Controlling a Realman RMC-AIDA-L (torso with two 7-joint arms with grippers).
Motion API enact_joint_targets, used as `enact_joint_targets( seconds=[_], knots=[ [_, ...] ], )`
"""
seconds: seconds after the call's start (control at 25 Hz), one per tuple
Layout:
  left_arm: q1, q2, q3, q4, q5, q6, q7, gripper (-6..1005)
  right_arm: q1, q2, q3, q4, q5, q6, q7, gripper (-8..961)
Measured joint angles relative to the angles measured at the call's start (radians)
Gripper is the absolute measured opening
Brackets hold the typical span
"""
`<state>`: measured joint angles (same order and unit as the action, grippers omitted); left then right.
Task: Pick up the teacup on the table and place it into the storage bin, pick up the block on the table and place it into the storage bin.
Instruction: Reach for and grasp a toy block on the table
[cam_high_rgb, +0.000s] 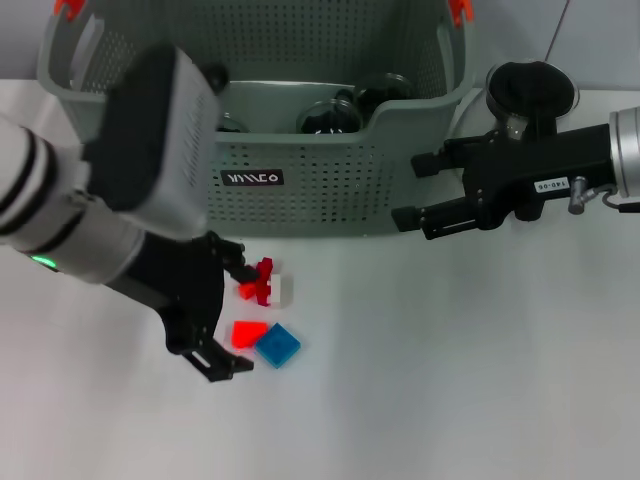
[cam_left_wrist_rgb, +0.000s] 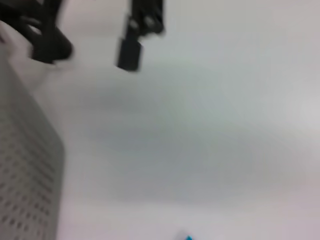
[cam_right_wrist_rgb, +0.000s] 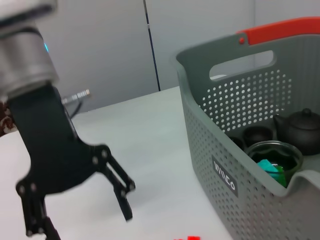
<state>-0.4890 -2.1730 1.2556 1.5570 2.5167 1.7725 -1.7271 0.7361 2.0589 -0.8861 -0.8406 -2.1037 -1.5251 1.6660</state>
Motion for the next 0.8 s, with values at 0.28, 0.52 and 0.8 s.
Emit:
enact_joint_targets(
  seconds=[0.28,0.52,0.8],
  knots=[
    [-0.022,0.0,0.143,-0.034,0.105,-0.043,0.062,952,0.002,0.008,0.004,0.007,0.0,-0.001,0.037,877],
    [-0.045,0.001,0.219,-0.061,0.128,-0.081,0.093,952,-0.007,0.007,0.007,0.021,0.0,-0.001,0.056,877],
    [-0.09,0.003,0.297,-0.139,0.139,-0.147,0.104,951,-0.026,-0.017,0.007,0.035,-0.004,-0.021,0.061,878]
  ],
)
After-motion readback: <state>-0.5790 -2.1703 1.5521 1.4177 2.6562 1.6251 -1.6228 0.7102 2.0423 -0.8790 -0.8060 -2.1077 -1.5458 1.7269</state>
